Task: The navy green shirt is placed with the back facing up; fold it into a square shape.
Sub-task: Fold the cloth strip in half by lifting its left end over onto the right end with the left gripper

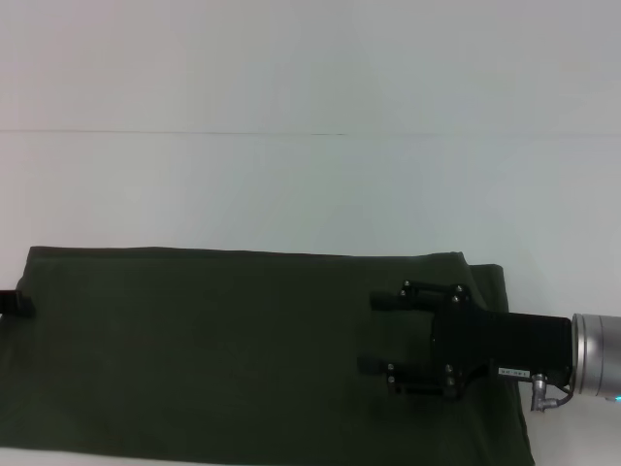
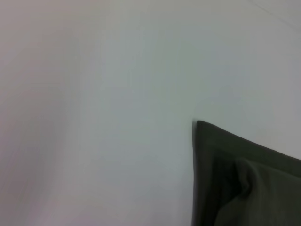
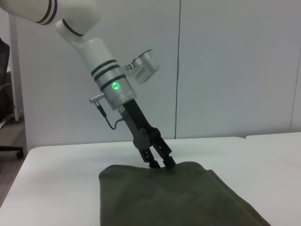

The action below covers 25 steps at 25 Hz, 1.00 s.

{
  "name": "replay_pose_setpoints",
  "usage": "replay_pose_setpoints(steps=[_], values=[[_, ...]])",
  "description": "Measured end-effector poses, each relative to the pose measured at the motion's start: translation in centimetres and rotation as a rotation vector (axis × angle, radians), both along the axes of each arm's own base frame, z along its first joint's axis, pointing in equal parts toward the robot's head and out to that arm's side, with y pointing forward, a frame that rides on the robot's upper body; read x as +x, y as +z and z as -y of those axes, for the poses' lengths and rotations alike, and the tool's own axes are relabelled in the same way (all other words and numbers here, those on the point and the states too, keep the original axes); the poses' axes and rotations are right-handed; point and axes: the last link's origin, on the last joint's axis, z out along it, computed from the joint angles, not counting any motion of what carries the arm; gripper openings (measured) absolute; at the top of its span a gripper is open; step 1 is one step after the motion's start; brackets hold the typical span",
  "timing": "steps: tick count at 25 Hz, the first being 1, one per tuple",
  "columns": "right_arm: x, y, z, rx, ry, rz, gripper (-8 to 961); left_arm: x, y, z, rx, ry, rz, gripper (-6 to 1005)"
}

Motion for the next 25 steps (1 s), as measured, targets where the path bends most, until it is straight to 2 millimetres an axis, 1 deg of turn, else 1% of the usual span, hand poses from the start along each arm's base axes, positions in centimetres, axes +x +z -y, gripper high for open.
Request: replay_pose_setpoints(steps=[13,25], values=[[0.0,0.0,0.1,-0.003,0.0,0.001,748,0.1,-0.3,0.1,-0.015,-0.004,0.01,948],[0.1,0.0,0.1,-0.005,-0.001,0.001,748,1.1,-1.8,-0.2,-0.06,-0.019,0.071,947]])
